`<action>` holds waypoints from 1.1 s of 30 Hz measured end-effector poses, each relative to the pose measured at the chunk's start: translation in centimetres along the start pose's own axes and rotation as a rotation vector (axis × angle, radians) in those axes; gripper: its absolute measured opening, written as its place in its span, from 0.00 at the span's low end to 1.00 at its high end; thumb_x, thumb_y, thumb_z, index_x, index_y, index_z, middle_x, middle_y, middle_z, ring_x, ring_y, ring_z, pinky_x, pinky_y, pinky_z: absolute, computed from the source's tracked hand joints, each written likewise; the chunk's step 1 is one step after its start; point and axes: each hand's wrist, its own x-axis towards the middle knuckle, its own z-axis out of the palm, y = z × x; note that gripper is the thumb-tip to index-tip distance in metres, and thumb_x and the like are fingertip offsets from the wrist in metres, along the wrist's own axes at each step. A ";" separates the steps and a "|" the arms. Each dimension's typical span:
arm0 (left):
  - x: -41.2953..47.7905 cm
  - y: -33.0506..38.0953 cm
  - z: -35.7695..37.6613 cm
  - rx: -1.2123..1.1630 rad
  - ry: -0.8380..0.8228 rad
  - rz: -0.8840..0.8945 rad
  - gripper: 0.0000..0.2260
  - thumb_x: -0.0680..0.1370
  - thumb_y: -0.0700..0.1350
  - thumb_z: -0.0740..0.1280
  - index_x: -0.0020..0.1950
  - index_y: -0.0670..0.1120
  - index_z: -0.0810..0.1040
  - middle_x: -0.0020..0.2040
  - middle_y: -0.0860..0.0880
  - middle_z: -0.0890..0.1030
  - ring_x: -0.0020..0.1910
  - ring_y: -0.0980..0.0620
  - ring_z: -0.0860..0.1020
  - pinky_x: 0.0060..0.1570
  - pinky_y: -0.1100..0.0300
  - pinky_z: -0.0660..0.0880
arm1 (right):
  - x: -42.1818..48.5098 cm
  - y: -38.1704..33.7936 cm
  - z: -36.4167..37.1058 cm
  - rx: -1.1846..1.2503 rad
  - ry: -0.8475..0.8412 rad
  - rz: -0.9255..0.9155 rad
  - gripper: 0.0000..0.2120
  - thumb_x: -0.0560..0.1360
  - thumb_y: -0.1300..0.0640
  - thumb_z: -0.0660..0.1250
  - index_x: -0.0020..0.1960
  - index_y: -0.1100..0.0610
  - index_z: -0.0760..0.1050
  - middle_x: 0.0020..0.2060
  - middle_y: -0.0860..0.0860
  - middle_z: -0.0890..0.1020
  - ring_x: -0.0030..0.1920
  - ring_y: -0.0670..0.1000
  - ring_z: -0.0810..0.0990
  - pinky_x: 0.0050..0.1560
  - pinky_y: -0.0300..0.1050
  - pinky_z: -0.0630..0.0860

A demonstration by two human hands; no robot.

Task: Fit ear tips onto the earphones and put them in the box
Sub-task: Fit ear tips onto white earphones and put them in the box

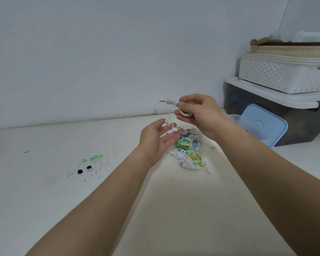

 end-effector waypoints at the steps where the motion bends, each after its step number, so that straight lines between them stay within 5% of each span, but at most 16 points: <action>1: -0.4 0.3 -0.2 -0.059 -0.021 -0.049 0.13 0.81 0.39 0.64 0.65 0.38 0.72 0.62 0.34 0.79 0.51 0.34 0.84 0.46 0.50 0.83 | -0.2 0.2 0.4 0.012 -0.011 0.008 0.06 0.76 0.67 0.71 0.52 0.65 0.78 0.43 0.58 0.82 0.42 0.54 0.86 0.47 0.46 0.84; 8: -2.8 2.2 -4.1 0.062 0.018 -0.019 0.11 0.81 0.31 0.61 0.62 0.33 0.76 0.52 0.37 0.83 0.49 0.44 0.84 0.51 0.57 0.82 | -1.4 2.5 2.4 -0.012 -0.009 0.085 0.08 0.76 0.70 0.66 0.52 0.63 0.79 0.45 0.57 0.82 0.43 0.53 0.86 0.47 0.46 0.83; 14: -4.3 3.8 -8.7 0.289 0.107 0.015 0.15 0.77 0.27 0.57 0.61 0.32 0.76 0.56 0.36 0.82 0.51 0.44 0.84 0.54 0.57 0.81 | -3.2 6.4 4.6 -0.529 -0.054 0.105 0.09 0.74 0.67 0.66 0.53 0.60 0.79 0.38 0.53 0.83 0.38 0.51 0.84 0.45 0.49 0.81; 18: -5.0 3.6 -10.0 0.582 0.072 0.084 0.14 0.79 0.27 0.59 0.62 0.36 0.77 0.56 0.39 0.83 0.51 0.48 0.84 0.52 0.62 0.81 | -3.9 7.7 6.0 -1.047 -0.147 -0.111 0.11 0.72 0.59 0.68 0.54 0.50 0.80 0.49 0.46 0.80 0.49 0.48 0.78 0.51 0.44 0.75; 21: -5.1 3.5 -10.4 0.663 0.016 0.117 0.14 0.80 0.29 0.61 0.63 0.39 0.77 0.56 0.41 0.84 0.56 0.47 0.83 0.55 0.60 0.81 | -4.6 7.5 7.7 -0.899 -0.197 -0.243 0.08 0.75 0.58 0.68 0.51 0.49 0.81 0.48 0.44 0.81 0.48 0.45 0.79 0.49 0.42 0.74; 27: -5.2 3.2 -11.0 0.832 -0.018 0.237 0.18 0.79 0.32 0.64 0.68 0.43 0.73 0.54 0.46 0.86 0.54 0.49 0.83 0.60 0.55 0.79 | -4.6 8.5 9.0 -0.830 -0.221 -0.145 0.04 0.74 0.54 0.73 0.45 0.53 0.81 0.35 0.44 0.81 0.36 0.40 0.78 0.32 0.27 0.67; 30: -5.0 2.9 -11.2 0.924 -0.018 0.293 0.22 0.78 0.33 0.65 0.71 0.46 0.70 0.57 0.48 0.84 0.54 0.51 0.83 0.61 0.54 0.78 | -4.3 8.6 9.0 -0.788 -0.247 -0.065 0.01 0.73 0.58 0.72 0.45 0.53 0.82 0.35 0.48 0.82 0.34 0.42 0.78 0.34 0.30 0.70; 33: -5.0 2.7 -11.4 0.991 -0.047 0.330 0.23 0.79 0.35 0.66 0.73 0.48 0.68 0.61 0.49 0.82 0.55 0.52 0.83 0.60 0.55 0.78 | -4.0 8.6 8.8 -0.685 -0.280 0.039 0.03 0.72 0.61 0.73 0.45 0.55 0.81 0.34 0.50 0.83 0.36 0.47 0.80 0.46 0.47 0.79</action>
